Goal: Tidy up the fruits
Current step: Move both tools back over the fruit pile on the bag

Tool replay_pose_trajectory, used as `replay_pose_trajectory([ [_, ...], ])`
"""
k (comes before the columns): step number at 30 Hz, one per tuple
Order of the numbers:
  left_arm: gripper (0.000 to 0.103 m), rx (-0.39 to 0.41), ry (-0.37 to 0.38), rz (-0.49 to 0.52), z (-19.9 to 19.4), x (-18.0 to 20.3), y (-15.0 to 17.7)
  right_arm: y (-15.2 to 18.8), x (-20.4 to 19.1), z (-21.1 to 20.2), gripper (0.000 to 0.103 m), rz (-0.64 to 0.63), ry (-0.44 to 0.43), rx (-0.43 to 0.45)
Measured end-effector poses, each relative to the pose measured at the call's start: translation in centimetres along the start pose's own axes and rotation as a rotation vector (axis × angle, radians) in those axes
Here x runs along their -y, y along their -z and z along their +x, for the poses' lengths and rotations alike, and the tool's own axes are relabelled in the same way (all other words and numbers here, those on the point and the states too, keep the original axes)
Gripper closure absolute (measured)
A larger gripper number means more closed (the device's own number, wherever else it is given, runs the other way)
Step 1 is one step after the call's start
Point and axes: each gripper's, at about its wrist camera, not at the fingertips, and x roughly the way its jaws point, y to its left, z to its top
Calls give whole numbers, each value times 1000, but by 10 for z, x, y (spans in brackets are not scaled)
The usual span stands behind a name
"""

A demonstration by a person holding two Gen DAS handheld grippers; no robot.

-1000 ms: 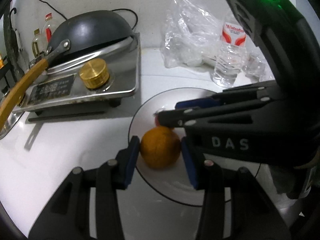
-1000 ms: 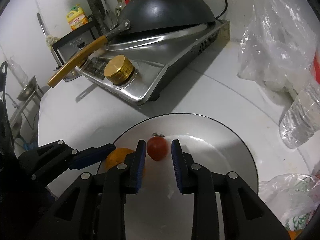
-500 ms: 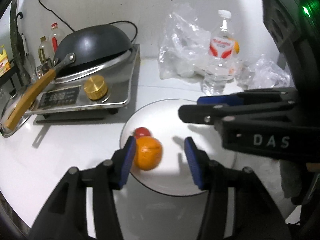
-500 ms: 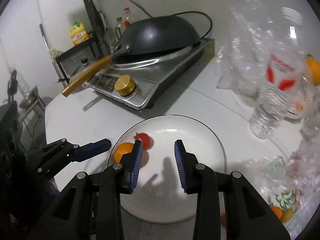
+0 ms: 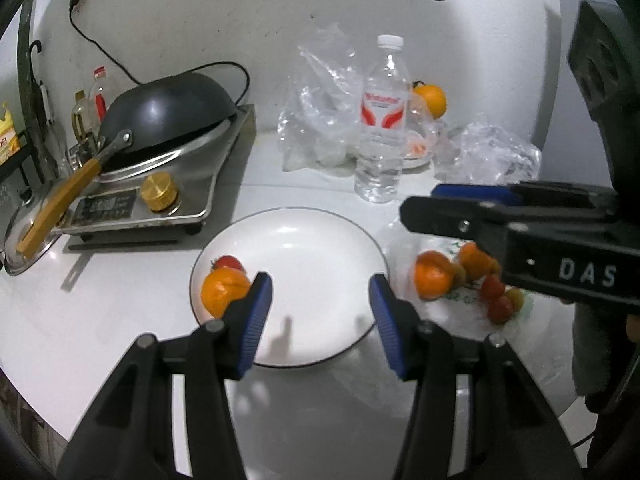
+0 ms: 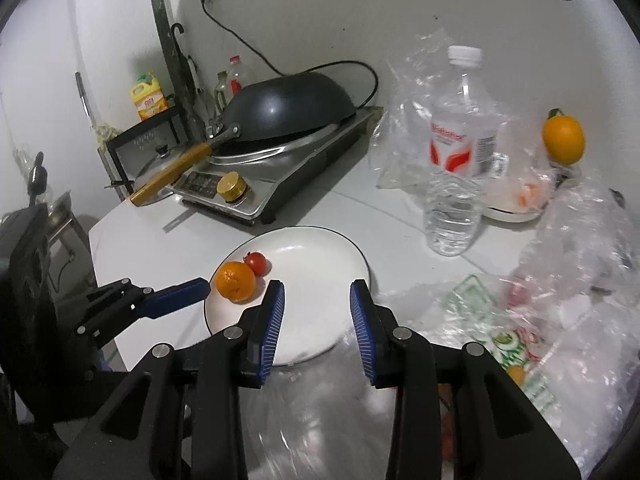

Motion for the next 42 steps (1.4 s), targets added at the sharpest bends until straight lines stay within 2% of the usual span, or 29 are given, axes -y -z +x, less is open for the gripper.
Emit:
replay_pose_trajectory([
  [2, 49, 3, 2, 4, -4, 5, 0, 4, 5, -9, 67, 3, 6, 8],
  [6, 40, 14, -2, 8, -9, 15, 0, 15, 16, -26, 67, 13, 28, 24],
  [28, 39, -44, 27, 112, 5, 84, -1, 80, 86, -58, 67, 83, 127, -19],
  [35, 39, -56, 31, 162, 15, 106, -4, 88, 107, -58, 67, 111, 111, -25],
  [42, 39, -66, 28, 225, 34, 120, -6, 80, 115, -44, 67, 118, 61, -28],
])
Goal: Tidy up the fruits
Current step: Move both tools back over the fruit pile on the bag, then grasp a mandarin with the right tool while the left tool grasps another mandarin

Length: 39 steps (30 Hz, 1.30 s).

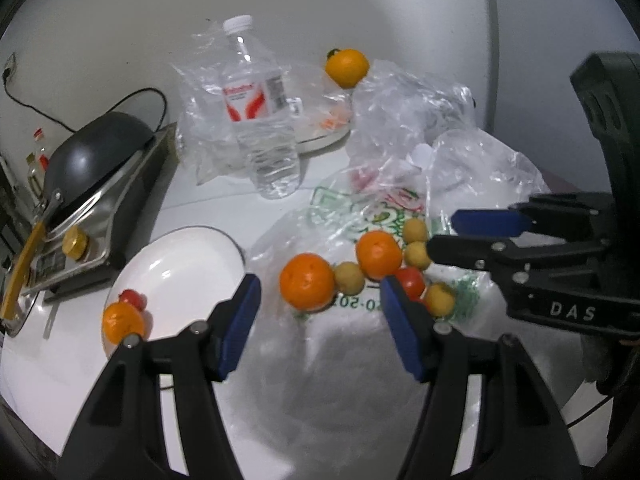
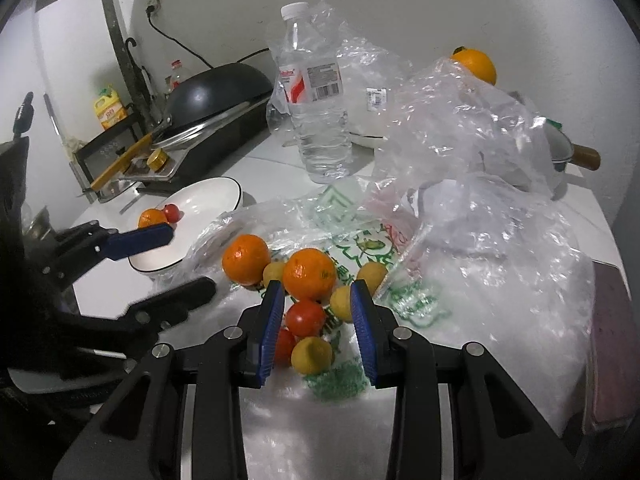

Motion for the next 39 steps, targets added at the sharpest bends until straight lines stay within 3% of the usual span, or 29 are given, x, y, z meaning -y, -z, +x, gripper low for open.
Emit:
replay_pose_trajectory([
  [13, 40, -86, 25, -51, 44, -9, -2, -15, 4, 47, 67, -48, -86, -83],
  [18, 47, -107, -28, -7, 58, -9, -2, -17, 11, 58, 62, -28, -109, -106],
  [22, 47, -128, -12, 11, 69, -10, -1, -18, 14, 62, 61, -26, -103, -117],
  [26, 58, -126, 7, 21, 73, -9, -4, -19, 14, 64, 61, -32, -108, -109],
  [39, 59, -104, 41, 34, 62, 0, -4, -22, 16, 49, 64, -28, -89, -42],
])
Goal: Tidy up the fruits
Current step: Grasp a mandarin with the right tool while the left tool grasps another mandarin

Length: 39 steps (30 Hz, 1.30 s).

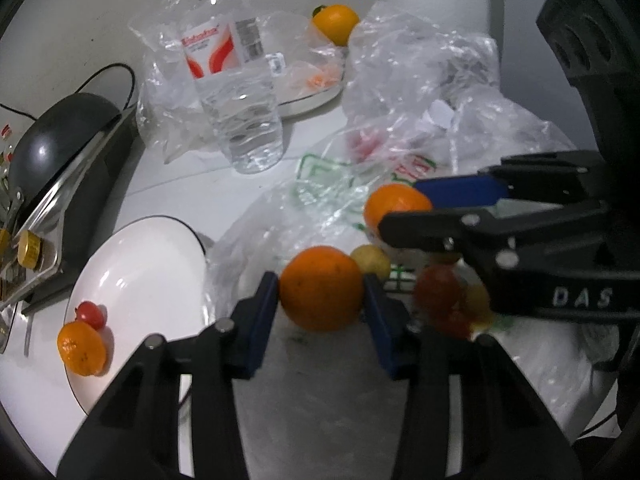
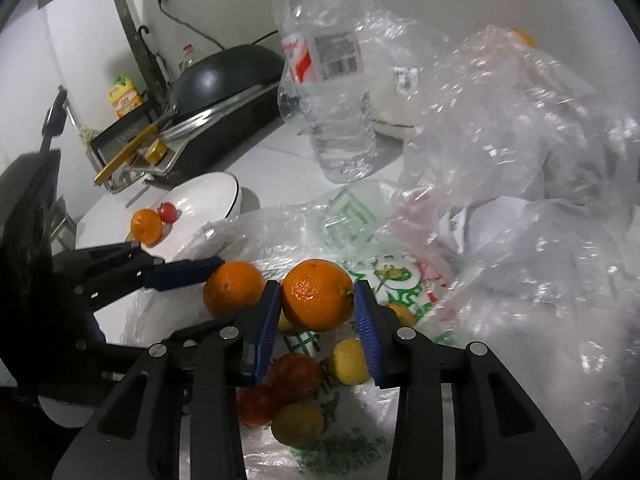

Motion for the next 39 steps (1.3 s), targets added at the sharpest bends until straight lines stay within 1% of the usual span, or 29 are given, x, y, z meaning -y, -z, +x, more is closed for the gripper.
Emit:
replay_pose_trajectory([
  [2, 59, 13, -17, 3, -5, 2, -1, 0, 1, -7, 64, 9, 5, 16],
  [5, 59, 35, -23, -1, -13, 2, -5, 1, 0, -14, 64, 13, 12, 27],
  [8, 59, 49, -17, 6, -21, 5, -6, 2, -3, -19, 64, 11, 20, 31],
  [13, 59, 75, -19, 11, -37, 8, -4, 3, -2, -35, 64, 30, 57, 76],
  [19, 59, 104, -13, 23, -48, 10, -4, 7, -3, -49, 64, 38, 80, 95],
  [24, 59, 128, 10, 30, -56, 13, -3, 10, -5, -53, 64, 40, 94, 93],
  [26, 59, 129, 9, 36, -58, 14, -2, 9, -7, -55, 64, 34, 104, 97],
  [33, 59, 157, -10, 18, -73, 1, 5, 8, -16, -61, 64, 26, 118, 113],
  [39, 59, 162, -24, 8, -83, -17, 11, 4, -27, -54, 64, 31, 110, 105],
])
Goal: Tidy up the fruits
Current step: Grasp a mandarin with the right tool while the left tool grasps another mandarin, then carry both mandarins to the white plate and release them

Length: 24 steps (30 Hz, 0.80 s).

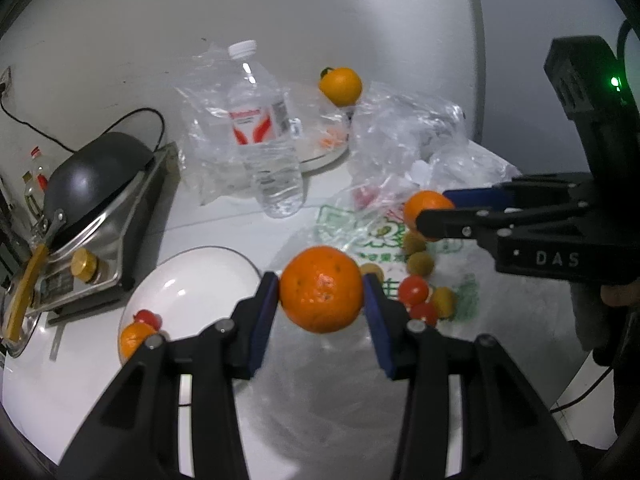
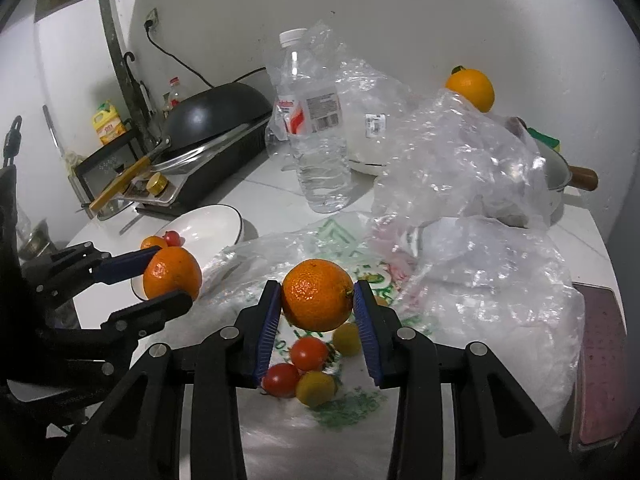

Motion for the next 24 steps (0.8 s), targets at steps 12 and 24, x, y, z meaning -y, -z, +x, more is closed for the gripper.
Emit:
replay_pose_trajectory([
  [12, 59, -33, -93, -80, -8, -64, 35, -10, -45, 9, 64, -45, -20, 3],
  [24, 59, -67, -140, -94, 1, -101, 62, -20, -87, 20, 64, -112, -23, -8],
])
